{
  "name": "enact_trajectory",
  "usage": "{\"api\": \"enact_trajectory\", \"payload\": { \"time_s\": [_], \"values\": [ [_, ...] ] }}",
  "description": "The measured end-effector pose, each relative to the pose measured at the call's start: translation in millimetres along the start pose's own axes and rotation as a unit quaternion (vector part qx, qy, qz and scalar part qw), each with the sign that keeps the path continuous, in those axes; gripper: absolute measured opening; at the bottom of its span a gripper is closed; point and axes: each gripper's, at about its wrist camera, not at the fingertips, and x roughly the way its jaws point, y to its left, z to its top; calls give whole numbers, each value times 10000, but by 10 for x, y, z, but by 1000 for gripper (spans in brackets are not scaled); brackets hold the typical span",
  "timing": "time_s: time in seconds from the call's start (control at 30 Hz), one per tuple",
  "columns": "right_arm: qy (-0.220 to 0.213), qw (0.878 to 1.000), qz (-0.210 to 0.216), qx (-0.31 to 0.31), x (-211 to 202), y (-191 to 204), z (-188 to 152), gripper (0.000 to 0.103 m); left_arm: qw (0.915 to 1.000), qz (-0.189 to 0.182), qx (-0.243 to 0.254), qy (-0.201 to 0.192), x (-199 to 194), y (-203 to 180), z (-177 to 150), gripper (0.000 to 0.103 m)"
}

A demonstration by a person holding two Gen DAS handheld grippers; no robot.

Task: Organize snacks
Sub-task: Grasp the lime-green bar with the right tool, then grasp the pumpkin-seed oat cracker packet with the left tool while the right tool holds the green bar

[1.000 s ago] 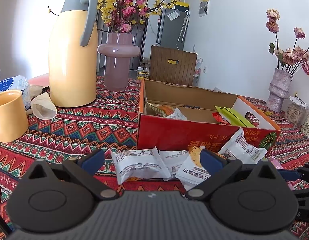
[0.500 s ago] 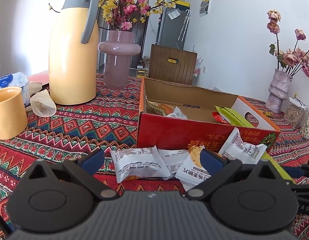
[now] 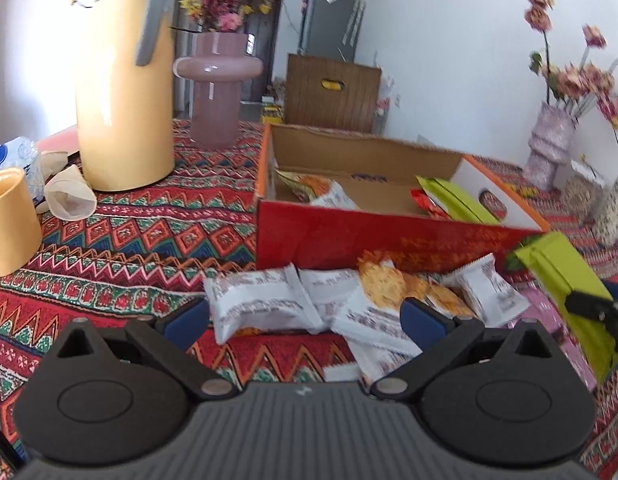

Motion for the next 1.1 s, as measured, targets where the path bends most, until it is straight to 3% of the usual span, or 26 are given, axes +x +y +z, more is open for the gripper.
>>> {"api": "enact_trajectory", "payload": {
  "time_s": [0.27, 0.6, 0.67, 0.73, 0.87, 0.93, 1.1],
  "values": [
    [-120, 9994, 188, 267, -67, -160, -109, 34, 9972, 30, 501, 562, -56, -326, -123, 103],
    [-220, 9975, 417, 526, -174, -313, -231, 34, 9927, 280, 569, 1022, 71, -525, -260, 99],
    [-232, 9971, 453, 565, -194, -338, -255, 34, 9918, 289, 518, 1134, 107, -528, -275, 93],
    [-241, 9967, 489, 596, -211, -354, -278, 34, 9906, 308, 515, 1231, 121, -528, -288, 79],
    [-261, 9961, 548, 636, -251, -381, -314, 34, 9903, 346, 518, 1240, 81, -531, -311, 67],
    [-274, 9958, 569, 656, -265, -387, -320, 34, 9907, 318, 531, 1214, 44, -525, -310, 46],
    [-311, 9954, 615, 670, -301, -379, -321, 34, 9908, 503, 546, 1131, -36, -469, -335, 42]
  ]
}}
